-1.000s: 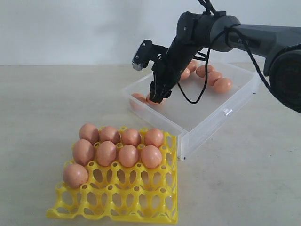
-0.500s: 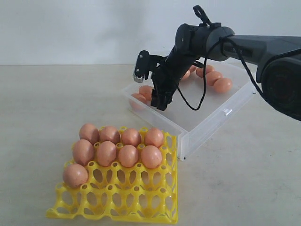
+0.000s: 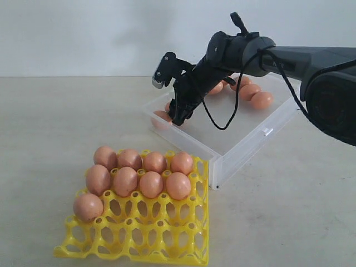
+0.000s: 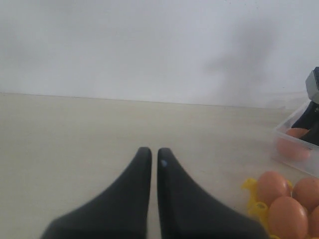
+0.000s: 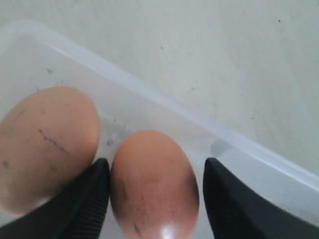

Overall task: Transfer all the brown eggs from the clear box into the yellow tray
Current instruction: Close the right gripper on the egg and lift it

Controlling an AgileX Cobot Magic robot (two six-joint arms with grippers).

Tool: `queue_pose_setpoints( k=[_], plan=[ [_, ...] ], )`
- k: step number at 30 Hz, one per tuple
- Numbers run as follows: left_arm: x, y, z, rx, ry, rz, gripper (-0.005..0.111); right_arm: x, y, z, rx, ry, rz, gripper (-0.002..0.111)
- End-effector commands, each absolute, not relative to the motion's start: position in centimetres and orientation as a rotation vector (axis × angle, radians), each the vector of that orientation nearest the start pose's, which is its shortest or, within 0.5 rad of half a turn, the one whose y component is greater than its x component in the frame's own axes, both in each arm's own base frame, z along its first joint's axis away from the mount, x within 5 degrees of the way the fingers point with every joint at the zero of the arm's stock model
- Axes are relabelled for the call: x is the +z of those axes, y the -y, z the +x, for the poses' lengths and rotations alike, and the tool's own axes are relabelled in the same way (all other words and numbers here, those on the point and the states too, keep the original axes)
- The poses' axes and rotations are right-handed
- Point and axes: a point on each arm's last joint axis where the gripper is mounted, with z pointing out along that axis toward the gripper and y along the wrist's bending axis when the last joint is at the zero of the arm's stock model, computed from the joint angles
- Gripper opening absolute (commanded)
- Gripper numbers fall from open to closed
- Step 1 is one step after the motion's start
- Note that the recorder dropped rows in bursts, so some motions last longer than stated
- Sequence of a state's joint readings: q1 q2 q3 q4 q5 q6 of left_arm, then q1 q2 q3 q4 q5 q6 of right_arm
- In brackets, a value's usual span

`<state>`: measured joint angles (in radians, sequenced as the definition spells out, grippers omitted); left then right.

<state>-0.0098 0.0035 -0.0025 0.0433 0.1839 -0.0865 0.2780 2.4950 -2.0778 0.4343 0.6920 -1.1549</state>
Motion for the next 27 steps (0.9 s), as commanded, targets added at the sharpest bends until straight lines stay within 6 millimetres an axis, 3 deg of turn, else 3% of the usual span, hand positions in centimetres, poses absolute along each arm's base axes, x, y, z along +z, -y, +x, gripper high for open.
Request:
queue_pose_setpoints(
  k=[1, 3, 5, 6, 13, 18, 24, 27],
  plan=[
    [19.7, 0.0, 5.6, -0.030, -1.662, -0.039, 0.004, 12.6, -17.2, 51.4, 0.167, -2.137, -1.326, 0.040],
    [19.7, 0.0, 5.6, -0.030, -1.662, -0.039, 0.004, 12.6, -17.2, 51.4, 0.172, -2.147, -1.308, 0.025],
    [19.7, 0.0, 5.6, -0.030, -1.662, -0.039, 0.004, 12.6, -17.2, 51.4, 0.182, -2.165, -1.281, 0.003],
    [19.7, 0.0, 5.6, -0.030, -1.662, -0.039, 0.004, 12.6, -17.2, 51.4, 0.192, -2.181, -1.256, 0.000],
    [19.7, 0.0, 5.6, -0.030, -1.662, -0.039, 0.004, 12.8, -17.0, 51.5, 0.280, -2.350, -0.933, 0.000],
    [19.7, 0.0, 5.6, -0.030, -1.662, -0.039, 0.004, 13.3, -16.3, 51.2, 0.224, -2.465, -0.806, 0.000],
    [19.7, 0.0, 5.6, -0.030, -1.662, -0.039, 0.004, 17.1, -15.4, 50.5, 0.211, -2.472, -0.717, 0.000],
    [19.7, 0.0, 5.6, -0.030, -1.662, -0.039, 0.004, 18.4, -13.9, 49.4, 0.226, -2.498, -0.648, 0.000]
  ],
)
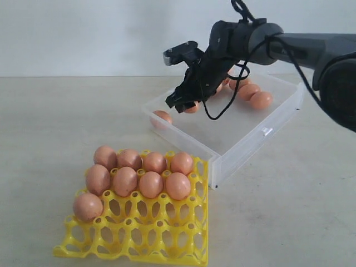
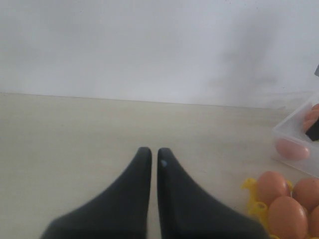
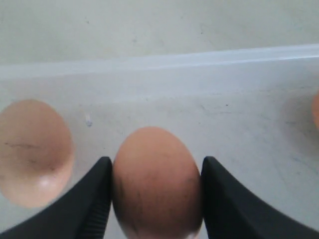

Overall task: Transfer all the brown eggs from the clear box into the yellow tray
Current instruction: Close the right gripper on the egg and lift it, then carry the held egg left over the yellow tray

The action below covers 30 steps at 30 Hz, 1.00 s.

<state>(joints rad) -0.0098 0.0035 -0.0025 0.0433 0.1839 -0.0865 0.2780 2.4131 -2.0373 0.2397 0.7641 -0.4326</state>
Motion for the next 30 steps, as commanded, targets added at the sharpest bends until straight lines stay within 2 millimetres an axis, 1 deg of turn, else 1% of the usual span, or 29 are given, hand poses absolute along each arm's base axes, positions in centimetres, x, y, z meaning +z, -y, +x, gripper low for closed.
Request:
queue_pose_setpoints(
  k=[1, 2, 3, 5, 6, 8, 9, 11, 13, 15, 16, 17, 19, 21, 23, 26, 28, 30],
  plan=[
    [19.7, 0.0, 5.6, -0.030, -1.662, -0.039, 0.004, 18.7, -13.3, 48.7, 0.238, -2.507, -0.618, 0.000],
    [19.7, 0.0, 5.6, -0.030, -1.662, -0.039, 0.004, 18.9, -12.7, 47.8, 0.243, -2.506, -0.590, 0.000],
    [19.7, 0.0, 5.6, -0.030, -1.662, -0.039, 0.004, 19.6, -12.1, 47.1, 0.233, -2.472, -0.561, 0.000],
    [19.7, 0.0, 5.6, -0.030, -1.662, -0.039, 0.004, 20.5, -10.9, 44.6, 0.221, -2.390, -0.455, 0.000],
    [19.7, 0.0, 5.6, -0.030, -1.662, -0.039, 0.004, 20.3, -10.3, 43.0, 0.214, -2.368, -0.404, 0.000],
    [19.7, 0.0, 5.6, -0.030, -1.662, -0.039, 0.004, 21.6, -8.9, 39.3, 0.205, -2.242, -0.218, 0.000],
    [19.7, 0.0, 5.6, -0.030, -1.662, -0.039, 0.004, 22.1, -8.5, 37.7, 0.194, -2.190, -0.153, 0.000],
    [19.7, 0.0, 5.6, -0.030, -1.662, -0.039, 0.004, 23.3, -7.5, 33.5, 0.137, -2.058, -0.073, 0.000],
    [19.7, 0.0, 5.6, -0.030, -1.662, -0.039, 0.004, 24.2, -6.7, 30.1, 0.114, -1.956, -0.038, 0.000],
    [19.7, 0.0, 5.6, -0.030, -1.662, -0.039, 0.004, 25.0, -5.6, 26.8, 0.148, -1.867, 0.052, 0.000],
    [19.7, 0.0, 5.6, -0.030, -1.662, -0.039, 0.004, 25.3, -5.1, 25.4, 0.196, -1.816, 0.126, 0.000],
    [19.7, 0.0, 5.6, -0.030, -1.662, -0.039, 0.004, 25.6, -4.6, 24.1, 0.257, -1.749, 0.214, 0.000],
    [19.7, 0.0, 5.6, -0.030, -1.662, -0.039, 0.004, 26.1, -4.1, 22.2, 0.408, -1.615, 0.339, 0.000],
    [19.7, 0.0, 5.6, -0.030, -1.662, -0.039, 0.004, 26.5, -4.3, 21.1, 0.560, -1.510, 0.367, 0.000],
    [19.7, 0.0, 5.6, -0.030, -1.662, -0.039, 0.004, 26.8, -5.5, 20.8, 0.684, -1.489, 0.262, 0.000],
    [19.7, 0.0, 5.6, -0.030, -1.662, -0.039, 0.004, 26.7, -7.8, 21.6, 0.820, -1.544, 0.064, 0.000],
    [19.7, 0.0, 5.6, -0.030, -1.662, -0.039, 0.004, 26.7, -9.4, 22.7, 0.911, -1.581, -0.069, 0.000],
    [19.7, 0.0, 5.6, -0.030, -1.662, -0.039, 0.004, 26.5, -11.3, 24.0, 1.046, -1.607, -0.214, 0.000]
  ],
)
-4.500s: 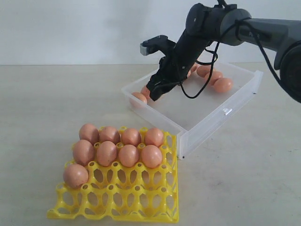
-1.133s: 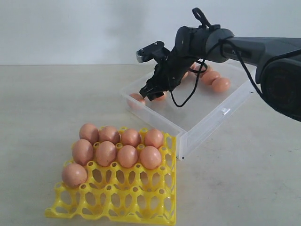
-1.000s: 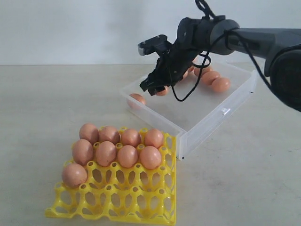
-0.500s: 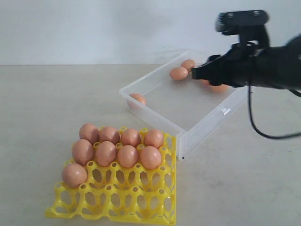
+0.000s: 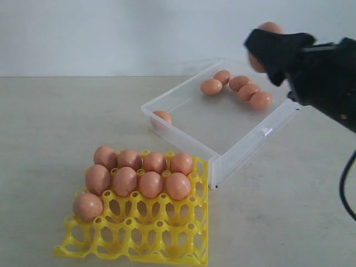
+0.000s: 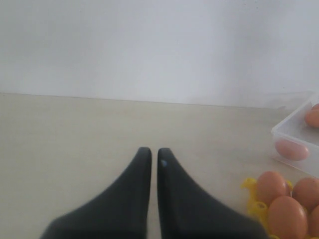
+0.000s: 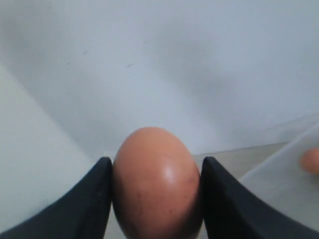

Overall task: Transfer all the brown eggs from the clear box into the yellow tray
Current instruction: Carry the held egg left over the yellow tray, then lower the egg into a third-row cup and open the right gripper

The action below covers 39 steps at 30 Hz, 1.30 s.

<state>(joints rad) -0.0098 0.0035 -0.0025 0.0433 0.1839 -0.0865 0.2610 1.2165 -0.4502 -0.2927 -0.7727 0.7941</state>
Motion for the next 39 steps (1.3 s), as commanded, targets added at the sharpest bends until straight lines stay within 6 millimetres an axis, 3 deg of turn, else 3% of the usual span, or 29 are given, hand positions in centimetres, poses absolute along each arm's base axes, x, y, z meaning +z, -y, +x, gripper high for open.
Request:
queue_pose_setpoints(
  k=[1, 6, 9, 13, 16, 20, 25, 30, 35, 39],
  plan=[
    [19.7, 0.0, 5.6, -0.030, -1.662, -0.039, 0.004, 26.3, -12.1, 24.5, 1.117, -1.622, -0.270, 0.000],
    [19.7, 0.0, 5.6, -0.030, -1.662, -0.039, 0.004, 24.0, -15.9, 26.6, 1.480, -1.700, -0.692, 0.000],
    [19.7, 0.0, 5.6, -0.030, -1.662, -0.039, 0.004, 22.0, -17.5, 27.5, 1.529, -1.778, -0.804, 0.000],
    [19.7, 0.0, 5.6, -0.030, -1.662, -0.039, 0.004, 20.2, -19.9, 26.8, 1.584, -1.807, -0.891, 0.000],
    [19.7, 0.0, 5.6, -0.030, -1.662, -0.039, 0.004, 18.9, -21.8, 26.0, 1.488, -1.855, -0.975, 0.000],
    [19.7, 0.0, 5.6, -0.030, -1.662, -0.039, 0.004, 17.0, -24.0, 25.4, 1.146, -1.964, -1.073, 0.000],
    [19.7, 0.0, 5.6, -0.030, -1.662, -0.039, 0.004, 15.7, -24.6, 25.7, 0.848, -2.110, -0.990, 0.000],
    [19.7, 0.0, 5.6, -0.030, -1.662, -0.039, 0.004, 16.1, -24.6, 26.5, 0.788, -2.080, -0.980, 0.000],
    [19.7, 0.0, 5.6, -0.030, -1.662, -0.039, 0.004, 16.7, -25.8, 27.2, 0.861, -2.013, -0.996, 0.000],
    [19.7, 0.0, 5.6, -0.030, -1.662, -0.039, 0.004, 15.8, -26.6, 28.3, 0.872, -2.025, -0.983, 0.000]
  ],
)
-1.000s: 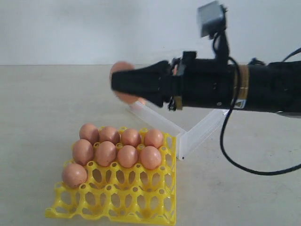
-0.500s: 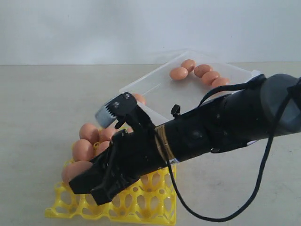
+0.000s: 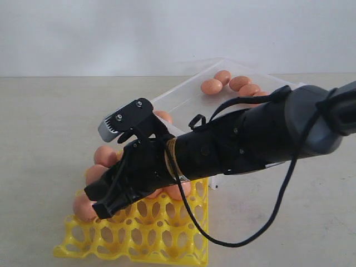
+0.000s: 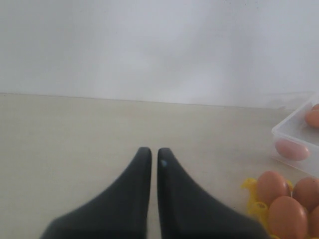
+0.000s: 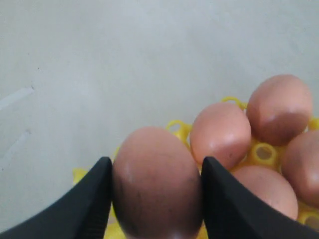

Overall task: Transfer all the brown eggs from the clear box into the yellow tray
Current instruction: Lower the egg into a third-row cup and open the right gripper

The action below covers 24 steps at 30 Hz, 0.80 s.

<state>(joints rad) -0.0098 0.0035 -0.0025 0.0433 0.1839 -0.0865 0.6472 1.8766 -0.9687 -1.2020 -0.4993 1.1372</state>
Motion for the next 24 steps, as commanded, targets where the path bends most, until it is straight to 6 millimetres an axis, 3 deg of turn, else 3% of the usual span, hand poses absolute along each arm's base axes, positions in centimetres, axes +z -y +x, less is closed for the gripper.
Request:
queue_pose_setpoints(
  k=[1, 11, 24],
  plan=[
    [19.69, -0.05, 5.61, -0.030, -1.662, -0.039, 0.004, 15.74, -26.77, 28.46, 0.876, -2.029, -0.975, 0.000],
    [19.69, -0.05, 5.61, -0.030, -1.662, -0.039, 0.004, 15.57, -26.82, 28.42, 0.890, -2.045, -0.971, 0.000],
    [19.69, -0.05, 5.61, -0.030, -1.662, -0.039, 0.004, 15.02, -26.55, 28.05, 0.801, -2.017, -1.149, 0.001]
  ],
)
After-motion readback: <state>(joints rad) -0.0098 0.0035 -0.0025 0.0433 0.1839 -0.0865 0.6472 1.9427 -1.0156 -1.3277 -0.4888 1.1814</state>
